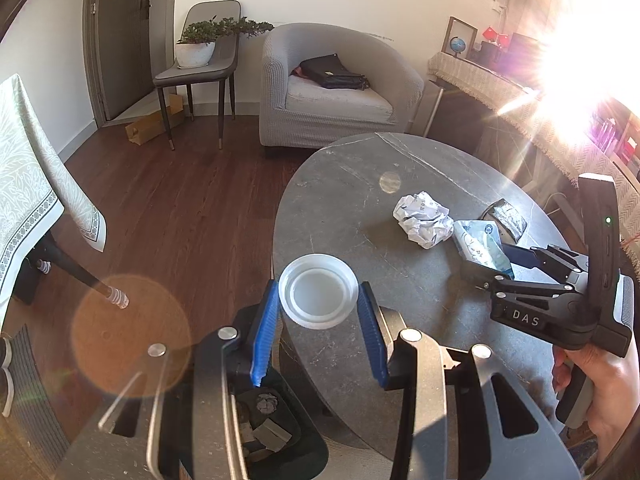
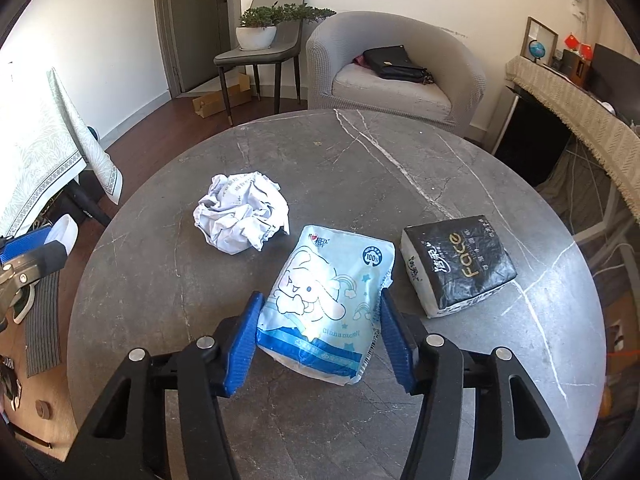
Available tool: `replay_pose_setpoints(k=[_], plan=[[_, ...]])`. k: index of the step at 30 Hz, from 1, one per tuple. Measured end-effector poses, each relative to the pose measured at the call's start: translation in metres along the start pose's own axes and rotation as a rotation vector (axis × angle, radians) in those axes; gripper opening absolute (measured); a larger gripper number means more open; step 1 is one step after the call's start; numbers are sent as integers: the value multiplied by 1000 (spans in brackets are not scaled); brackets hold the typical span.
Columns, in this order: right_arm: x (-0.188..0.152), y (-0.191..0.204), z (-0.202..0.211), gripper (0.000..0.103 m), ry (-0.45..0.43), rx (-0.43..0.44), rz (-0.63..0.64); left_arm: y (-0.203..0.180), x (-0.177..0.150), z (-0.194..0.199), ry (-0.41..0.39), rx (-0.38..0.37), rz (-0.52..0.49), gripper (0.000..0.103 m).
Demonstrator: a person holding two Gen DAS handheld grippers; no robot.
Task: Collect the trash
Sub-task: 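Carry the white lid over the green bin and open the left tool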
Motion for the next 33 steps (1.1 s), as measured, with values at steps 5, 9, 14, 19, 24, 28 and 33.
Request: replay_pose_setpoints(k=[5,9,14,19,24,28,33], plan=[[13,5,23,58,-54,26,-4,15,-10,4,10,14,9,42],[19,27,35,58,-85,69,38,29,-18,4,29,28,26,42],[24,64,48,58,-105,153,80,46,-36,2,67,44,45,42],[22,103,52,58,-102,227,138,60,-60,-8,129,44,68,42],[17,138,55,58,-84,310,165,74,-89,-17,189,61,70,42],[15,163,56,58,-69,367,174,79,-114,-24,240,59,85,42],[11,188,55,58,-52,412,198,85,-139,-30,294,51,86,42]])
Point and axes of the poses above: each gripper's, at about its wrist camera, not at the fingertips, and z roughly against the way its jaws point, y to its left, x to its top, the point moved 10 cm from there along -z, roughly the way its jaws point, and after that the axes turned 1 degree about -z, right-handed, at the moved point
